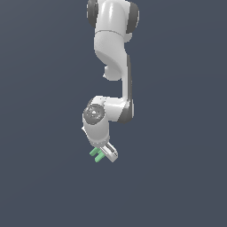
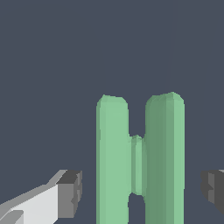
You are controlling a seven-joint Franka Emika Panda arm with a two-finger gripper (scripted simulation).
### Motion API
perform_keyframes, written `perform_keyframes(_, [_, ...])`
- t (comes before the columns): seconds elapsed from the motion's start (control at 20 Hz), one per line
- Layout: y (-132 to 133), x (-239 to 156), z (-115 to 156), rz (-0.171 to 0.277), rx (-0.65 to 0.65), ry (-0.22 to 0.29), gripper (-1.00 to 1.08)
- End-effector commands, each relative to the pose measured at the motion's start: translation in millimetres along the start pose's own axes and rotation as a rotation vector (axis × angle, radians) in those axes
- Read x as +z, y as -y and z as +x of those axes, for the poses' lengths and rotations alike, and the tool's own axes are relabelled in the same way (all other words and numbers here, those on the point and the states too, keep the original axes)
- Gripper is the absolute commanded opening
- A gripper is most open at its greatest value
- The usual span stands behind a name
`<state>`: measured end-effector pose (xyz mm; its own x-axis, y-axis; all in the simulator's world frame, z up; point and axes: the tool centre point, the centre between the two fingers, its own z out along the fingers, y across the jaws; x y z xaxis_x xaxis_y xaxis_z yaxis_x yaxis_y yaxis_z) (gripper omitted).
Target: Pick up the object and move it to a goal position.
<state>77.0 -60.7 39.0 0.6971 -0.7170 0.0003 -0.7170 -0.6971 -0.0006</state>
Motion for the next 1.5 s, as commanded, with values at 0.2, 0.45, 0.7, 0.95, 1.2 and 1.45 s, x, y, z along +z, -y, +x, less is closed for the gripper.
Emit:
perform_keyframes(0.2, [-0.3, 23.6, -0.1, 0.0, 0.002, 0.0, 1.0])
perform_keyframes(0.45, [0.3, 23.7, 0.7, 0.0, 0.002, 0.0, -1.0])
perform_keyframes(0.7, [0.3, 23.7, 0.7, 0.0, 0.002, 0.0, -1.0])
perform_keyframes(0.95, [0.3, 23.3, 0.8, 0.0, 0.002, 0.0, -1.0])
perform_keyframes(1.2, [1.7, 10.2, 3.0, 0.0, 0.002, 0.0, -1.0])
perform_keyframes(1.45, [5.0, -20.0, 8.3, 0.0, 0.002, 0.0, -1.0])
